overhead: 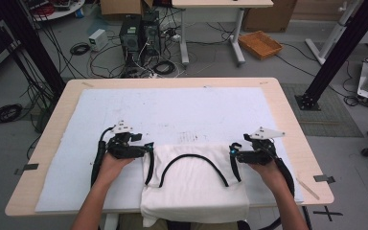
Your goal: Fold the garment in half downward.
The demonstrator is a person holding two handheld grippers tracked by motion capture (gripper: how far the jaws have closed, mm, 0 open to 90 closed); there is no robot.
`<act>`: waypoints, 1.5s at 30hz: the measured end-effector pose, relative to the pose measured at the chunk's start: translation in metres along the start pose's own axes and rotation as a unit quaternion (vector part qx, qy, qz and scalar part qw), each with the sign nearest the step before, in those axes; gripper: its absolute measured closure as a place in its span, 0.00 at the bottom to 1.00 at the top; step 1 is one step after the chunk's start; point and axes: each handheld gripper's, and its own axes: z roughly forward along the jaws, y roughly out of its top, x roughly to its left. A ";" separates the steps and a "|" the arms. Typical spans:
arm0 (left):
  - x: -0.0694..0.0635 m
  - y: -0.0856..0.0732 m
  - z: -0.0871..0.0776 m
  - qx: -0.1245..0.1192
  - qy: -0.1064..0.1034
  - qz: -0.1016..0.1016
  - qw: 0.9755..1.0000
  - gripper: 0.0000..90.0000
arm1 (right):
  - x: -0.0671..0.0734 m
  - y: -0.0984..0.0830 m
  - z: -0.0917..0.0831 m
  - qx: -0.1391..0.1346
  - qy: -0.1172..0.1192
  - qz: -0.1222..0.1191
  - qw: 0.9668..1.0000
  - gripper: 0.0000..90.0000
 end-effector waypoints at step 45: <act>0.025 0.014 -0.001 -0.154 -0.047 -0.125 0.979 0.92 | -0.024 0.025 0.018 -0.037 -0.029 0.014 0.999 0.92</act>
